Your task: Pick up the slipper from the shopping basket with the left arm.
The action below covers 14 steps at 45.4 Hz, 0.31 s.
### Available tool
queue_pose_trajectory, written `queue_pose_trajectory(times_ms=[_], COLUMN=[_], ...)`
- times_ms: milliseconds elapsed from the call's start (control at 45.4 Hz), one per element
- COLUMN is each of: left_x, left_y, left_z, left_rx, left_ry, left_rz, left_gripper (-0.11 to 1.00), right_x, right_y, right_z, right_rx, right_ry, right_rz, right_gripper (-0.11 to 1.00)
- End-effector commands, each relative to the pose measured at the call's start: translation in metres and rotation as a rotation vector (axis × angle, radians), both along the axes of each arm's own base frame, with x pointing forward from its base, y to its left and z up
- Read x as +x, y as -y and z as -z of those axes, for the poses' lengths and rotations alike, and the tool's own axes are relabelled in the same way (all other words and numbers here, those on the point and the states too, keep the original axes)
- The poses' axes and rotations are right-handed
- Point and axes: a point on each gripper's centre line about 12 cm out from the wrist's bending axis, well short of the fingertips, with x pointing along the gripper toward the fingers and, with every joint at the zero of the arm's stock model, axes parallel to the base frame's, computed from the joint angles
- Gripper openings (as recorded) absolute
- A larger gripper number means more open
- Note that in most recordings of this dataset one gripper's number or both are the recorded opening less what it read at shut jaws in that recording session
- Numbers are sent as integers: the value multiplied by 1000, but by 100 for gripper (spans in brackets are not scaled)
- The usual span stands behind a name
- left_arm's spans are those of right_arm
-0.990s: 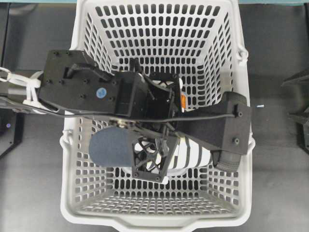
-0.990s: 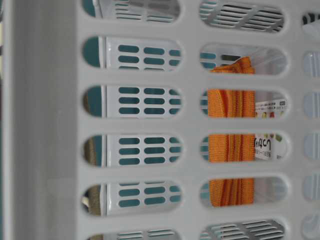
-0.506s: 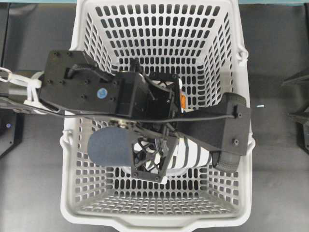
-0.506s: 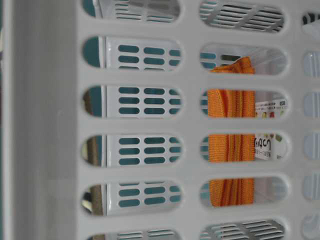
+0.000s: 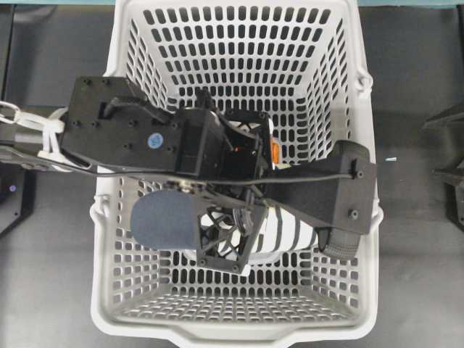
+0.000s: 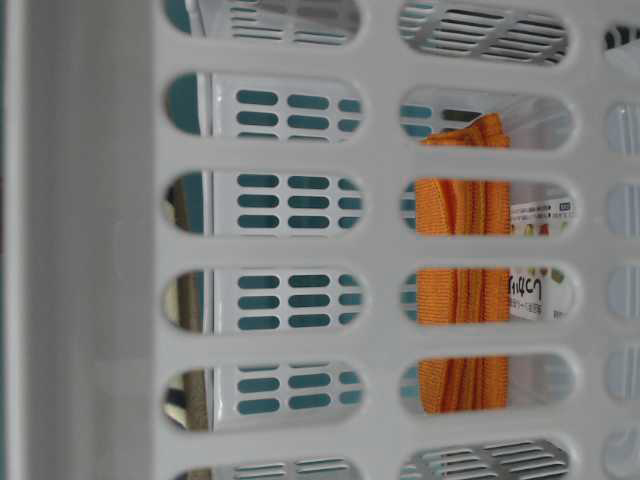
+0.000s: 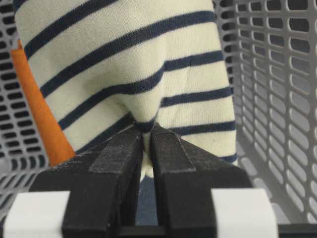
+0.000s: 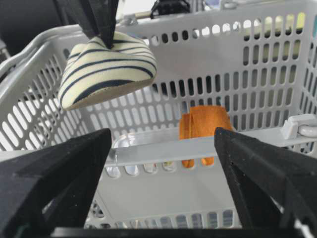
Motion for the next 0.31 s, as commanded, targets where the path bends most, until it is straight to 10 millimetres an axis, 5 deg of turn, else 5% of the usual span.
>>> queue_pose_trajectory(times_ms=[0, 286], left_x=[-3, -3], left_y=[-2, -2], left_z=[-11, -11], left_rx=[-2, -2], left_ry=[32, 32], left_rz=[-1, -1], left_gripper=[5, 5], right_x=[1, 1], right_y=[0, 0], right_z=[-2, 0], right_rx=[3, 5], right_ry=[8, 3], right_rz=[2, 2], right_gripper=[80, 80])
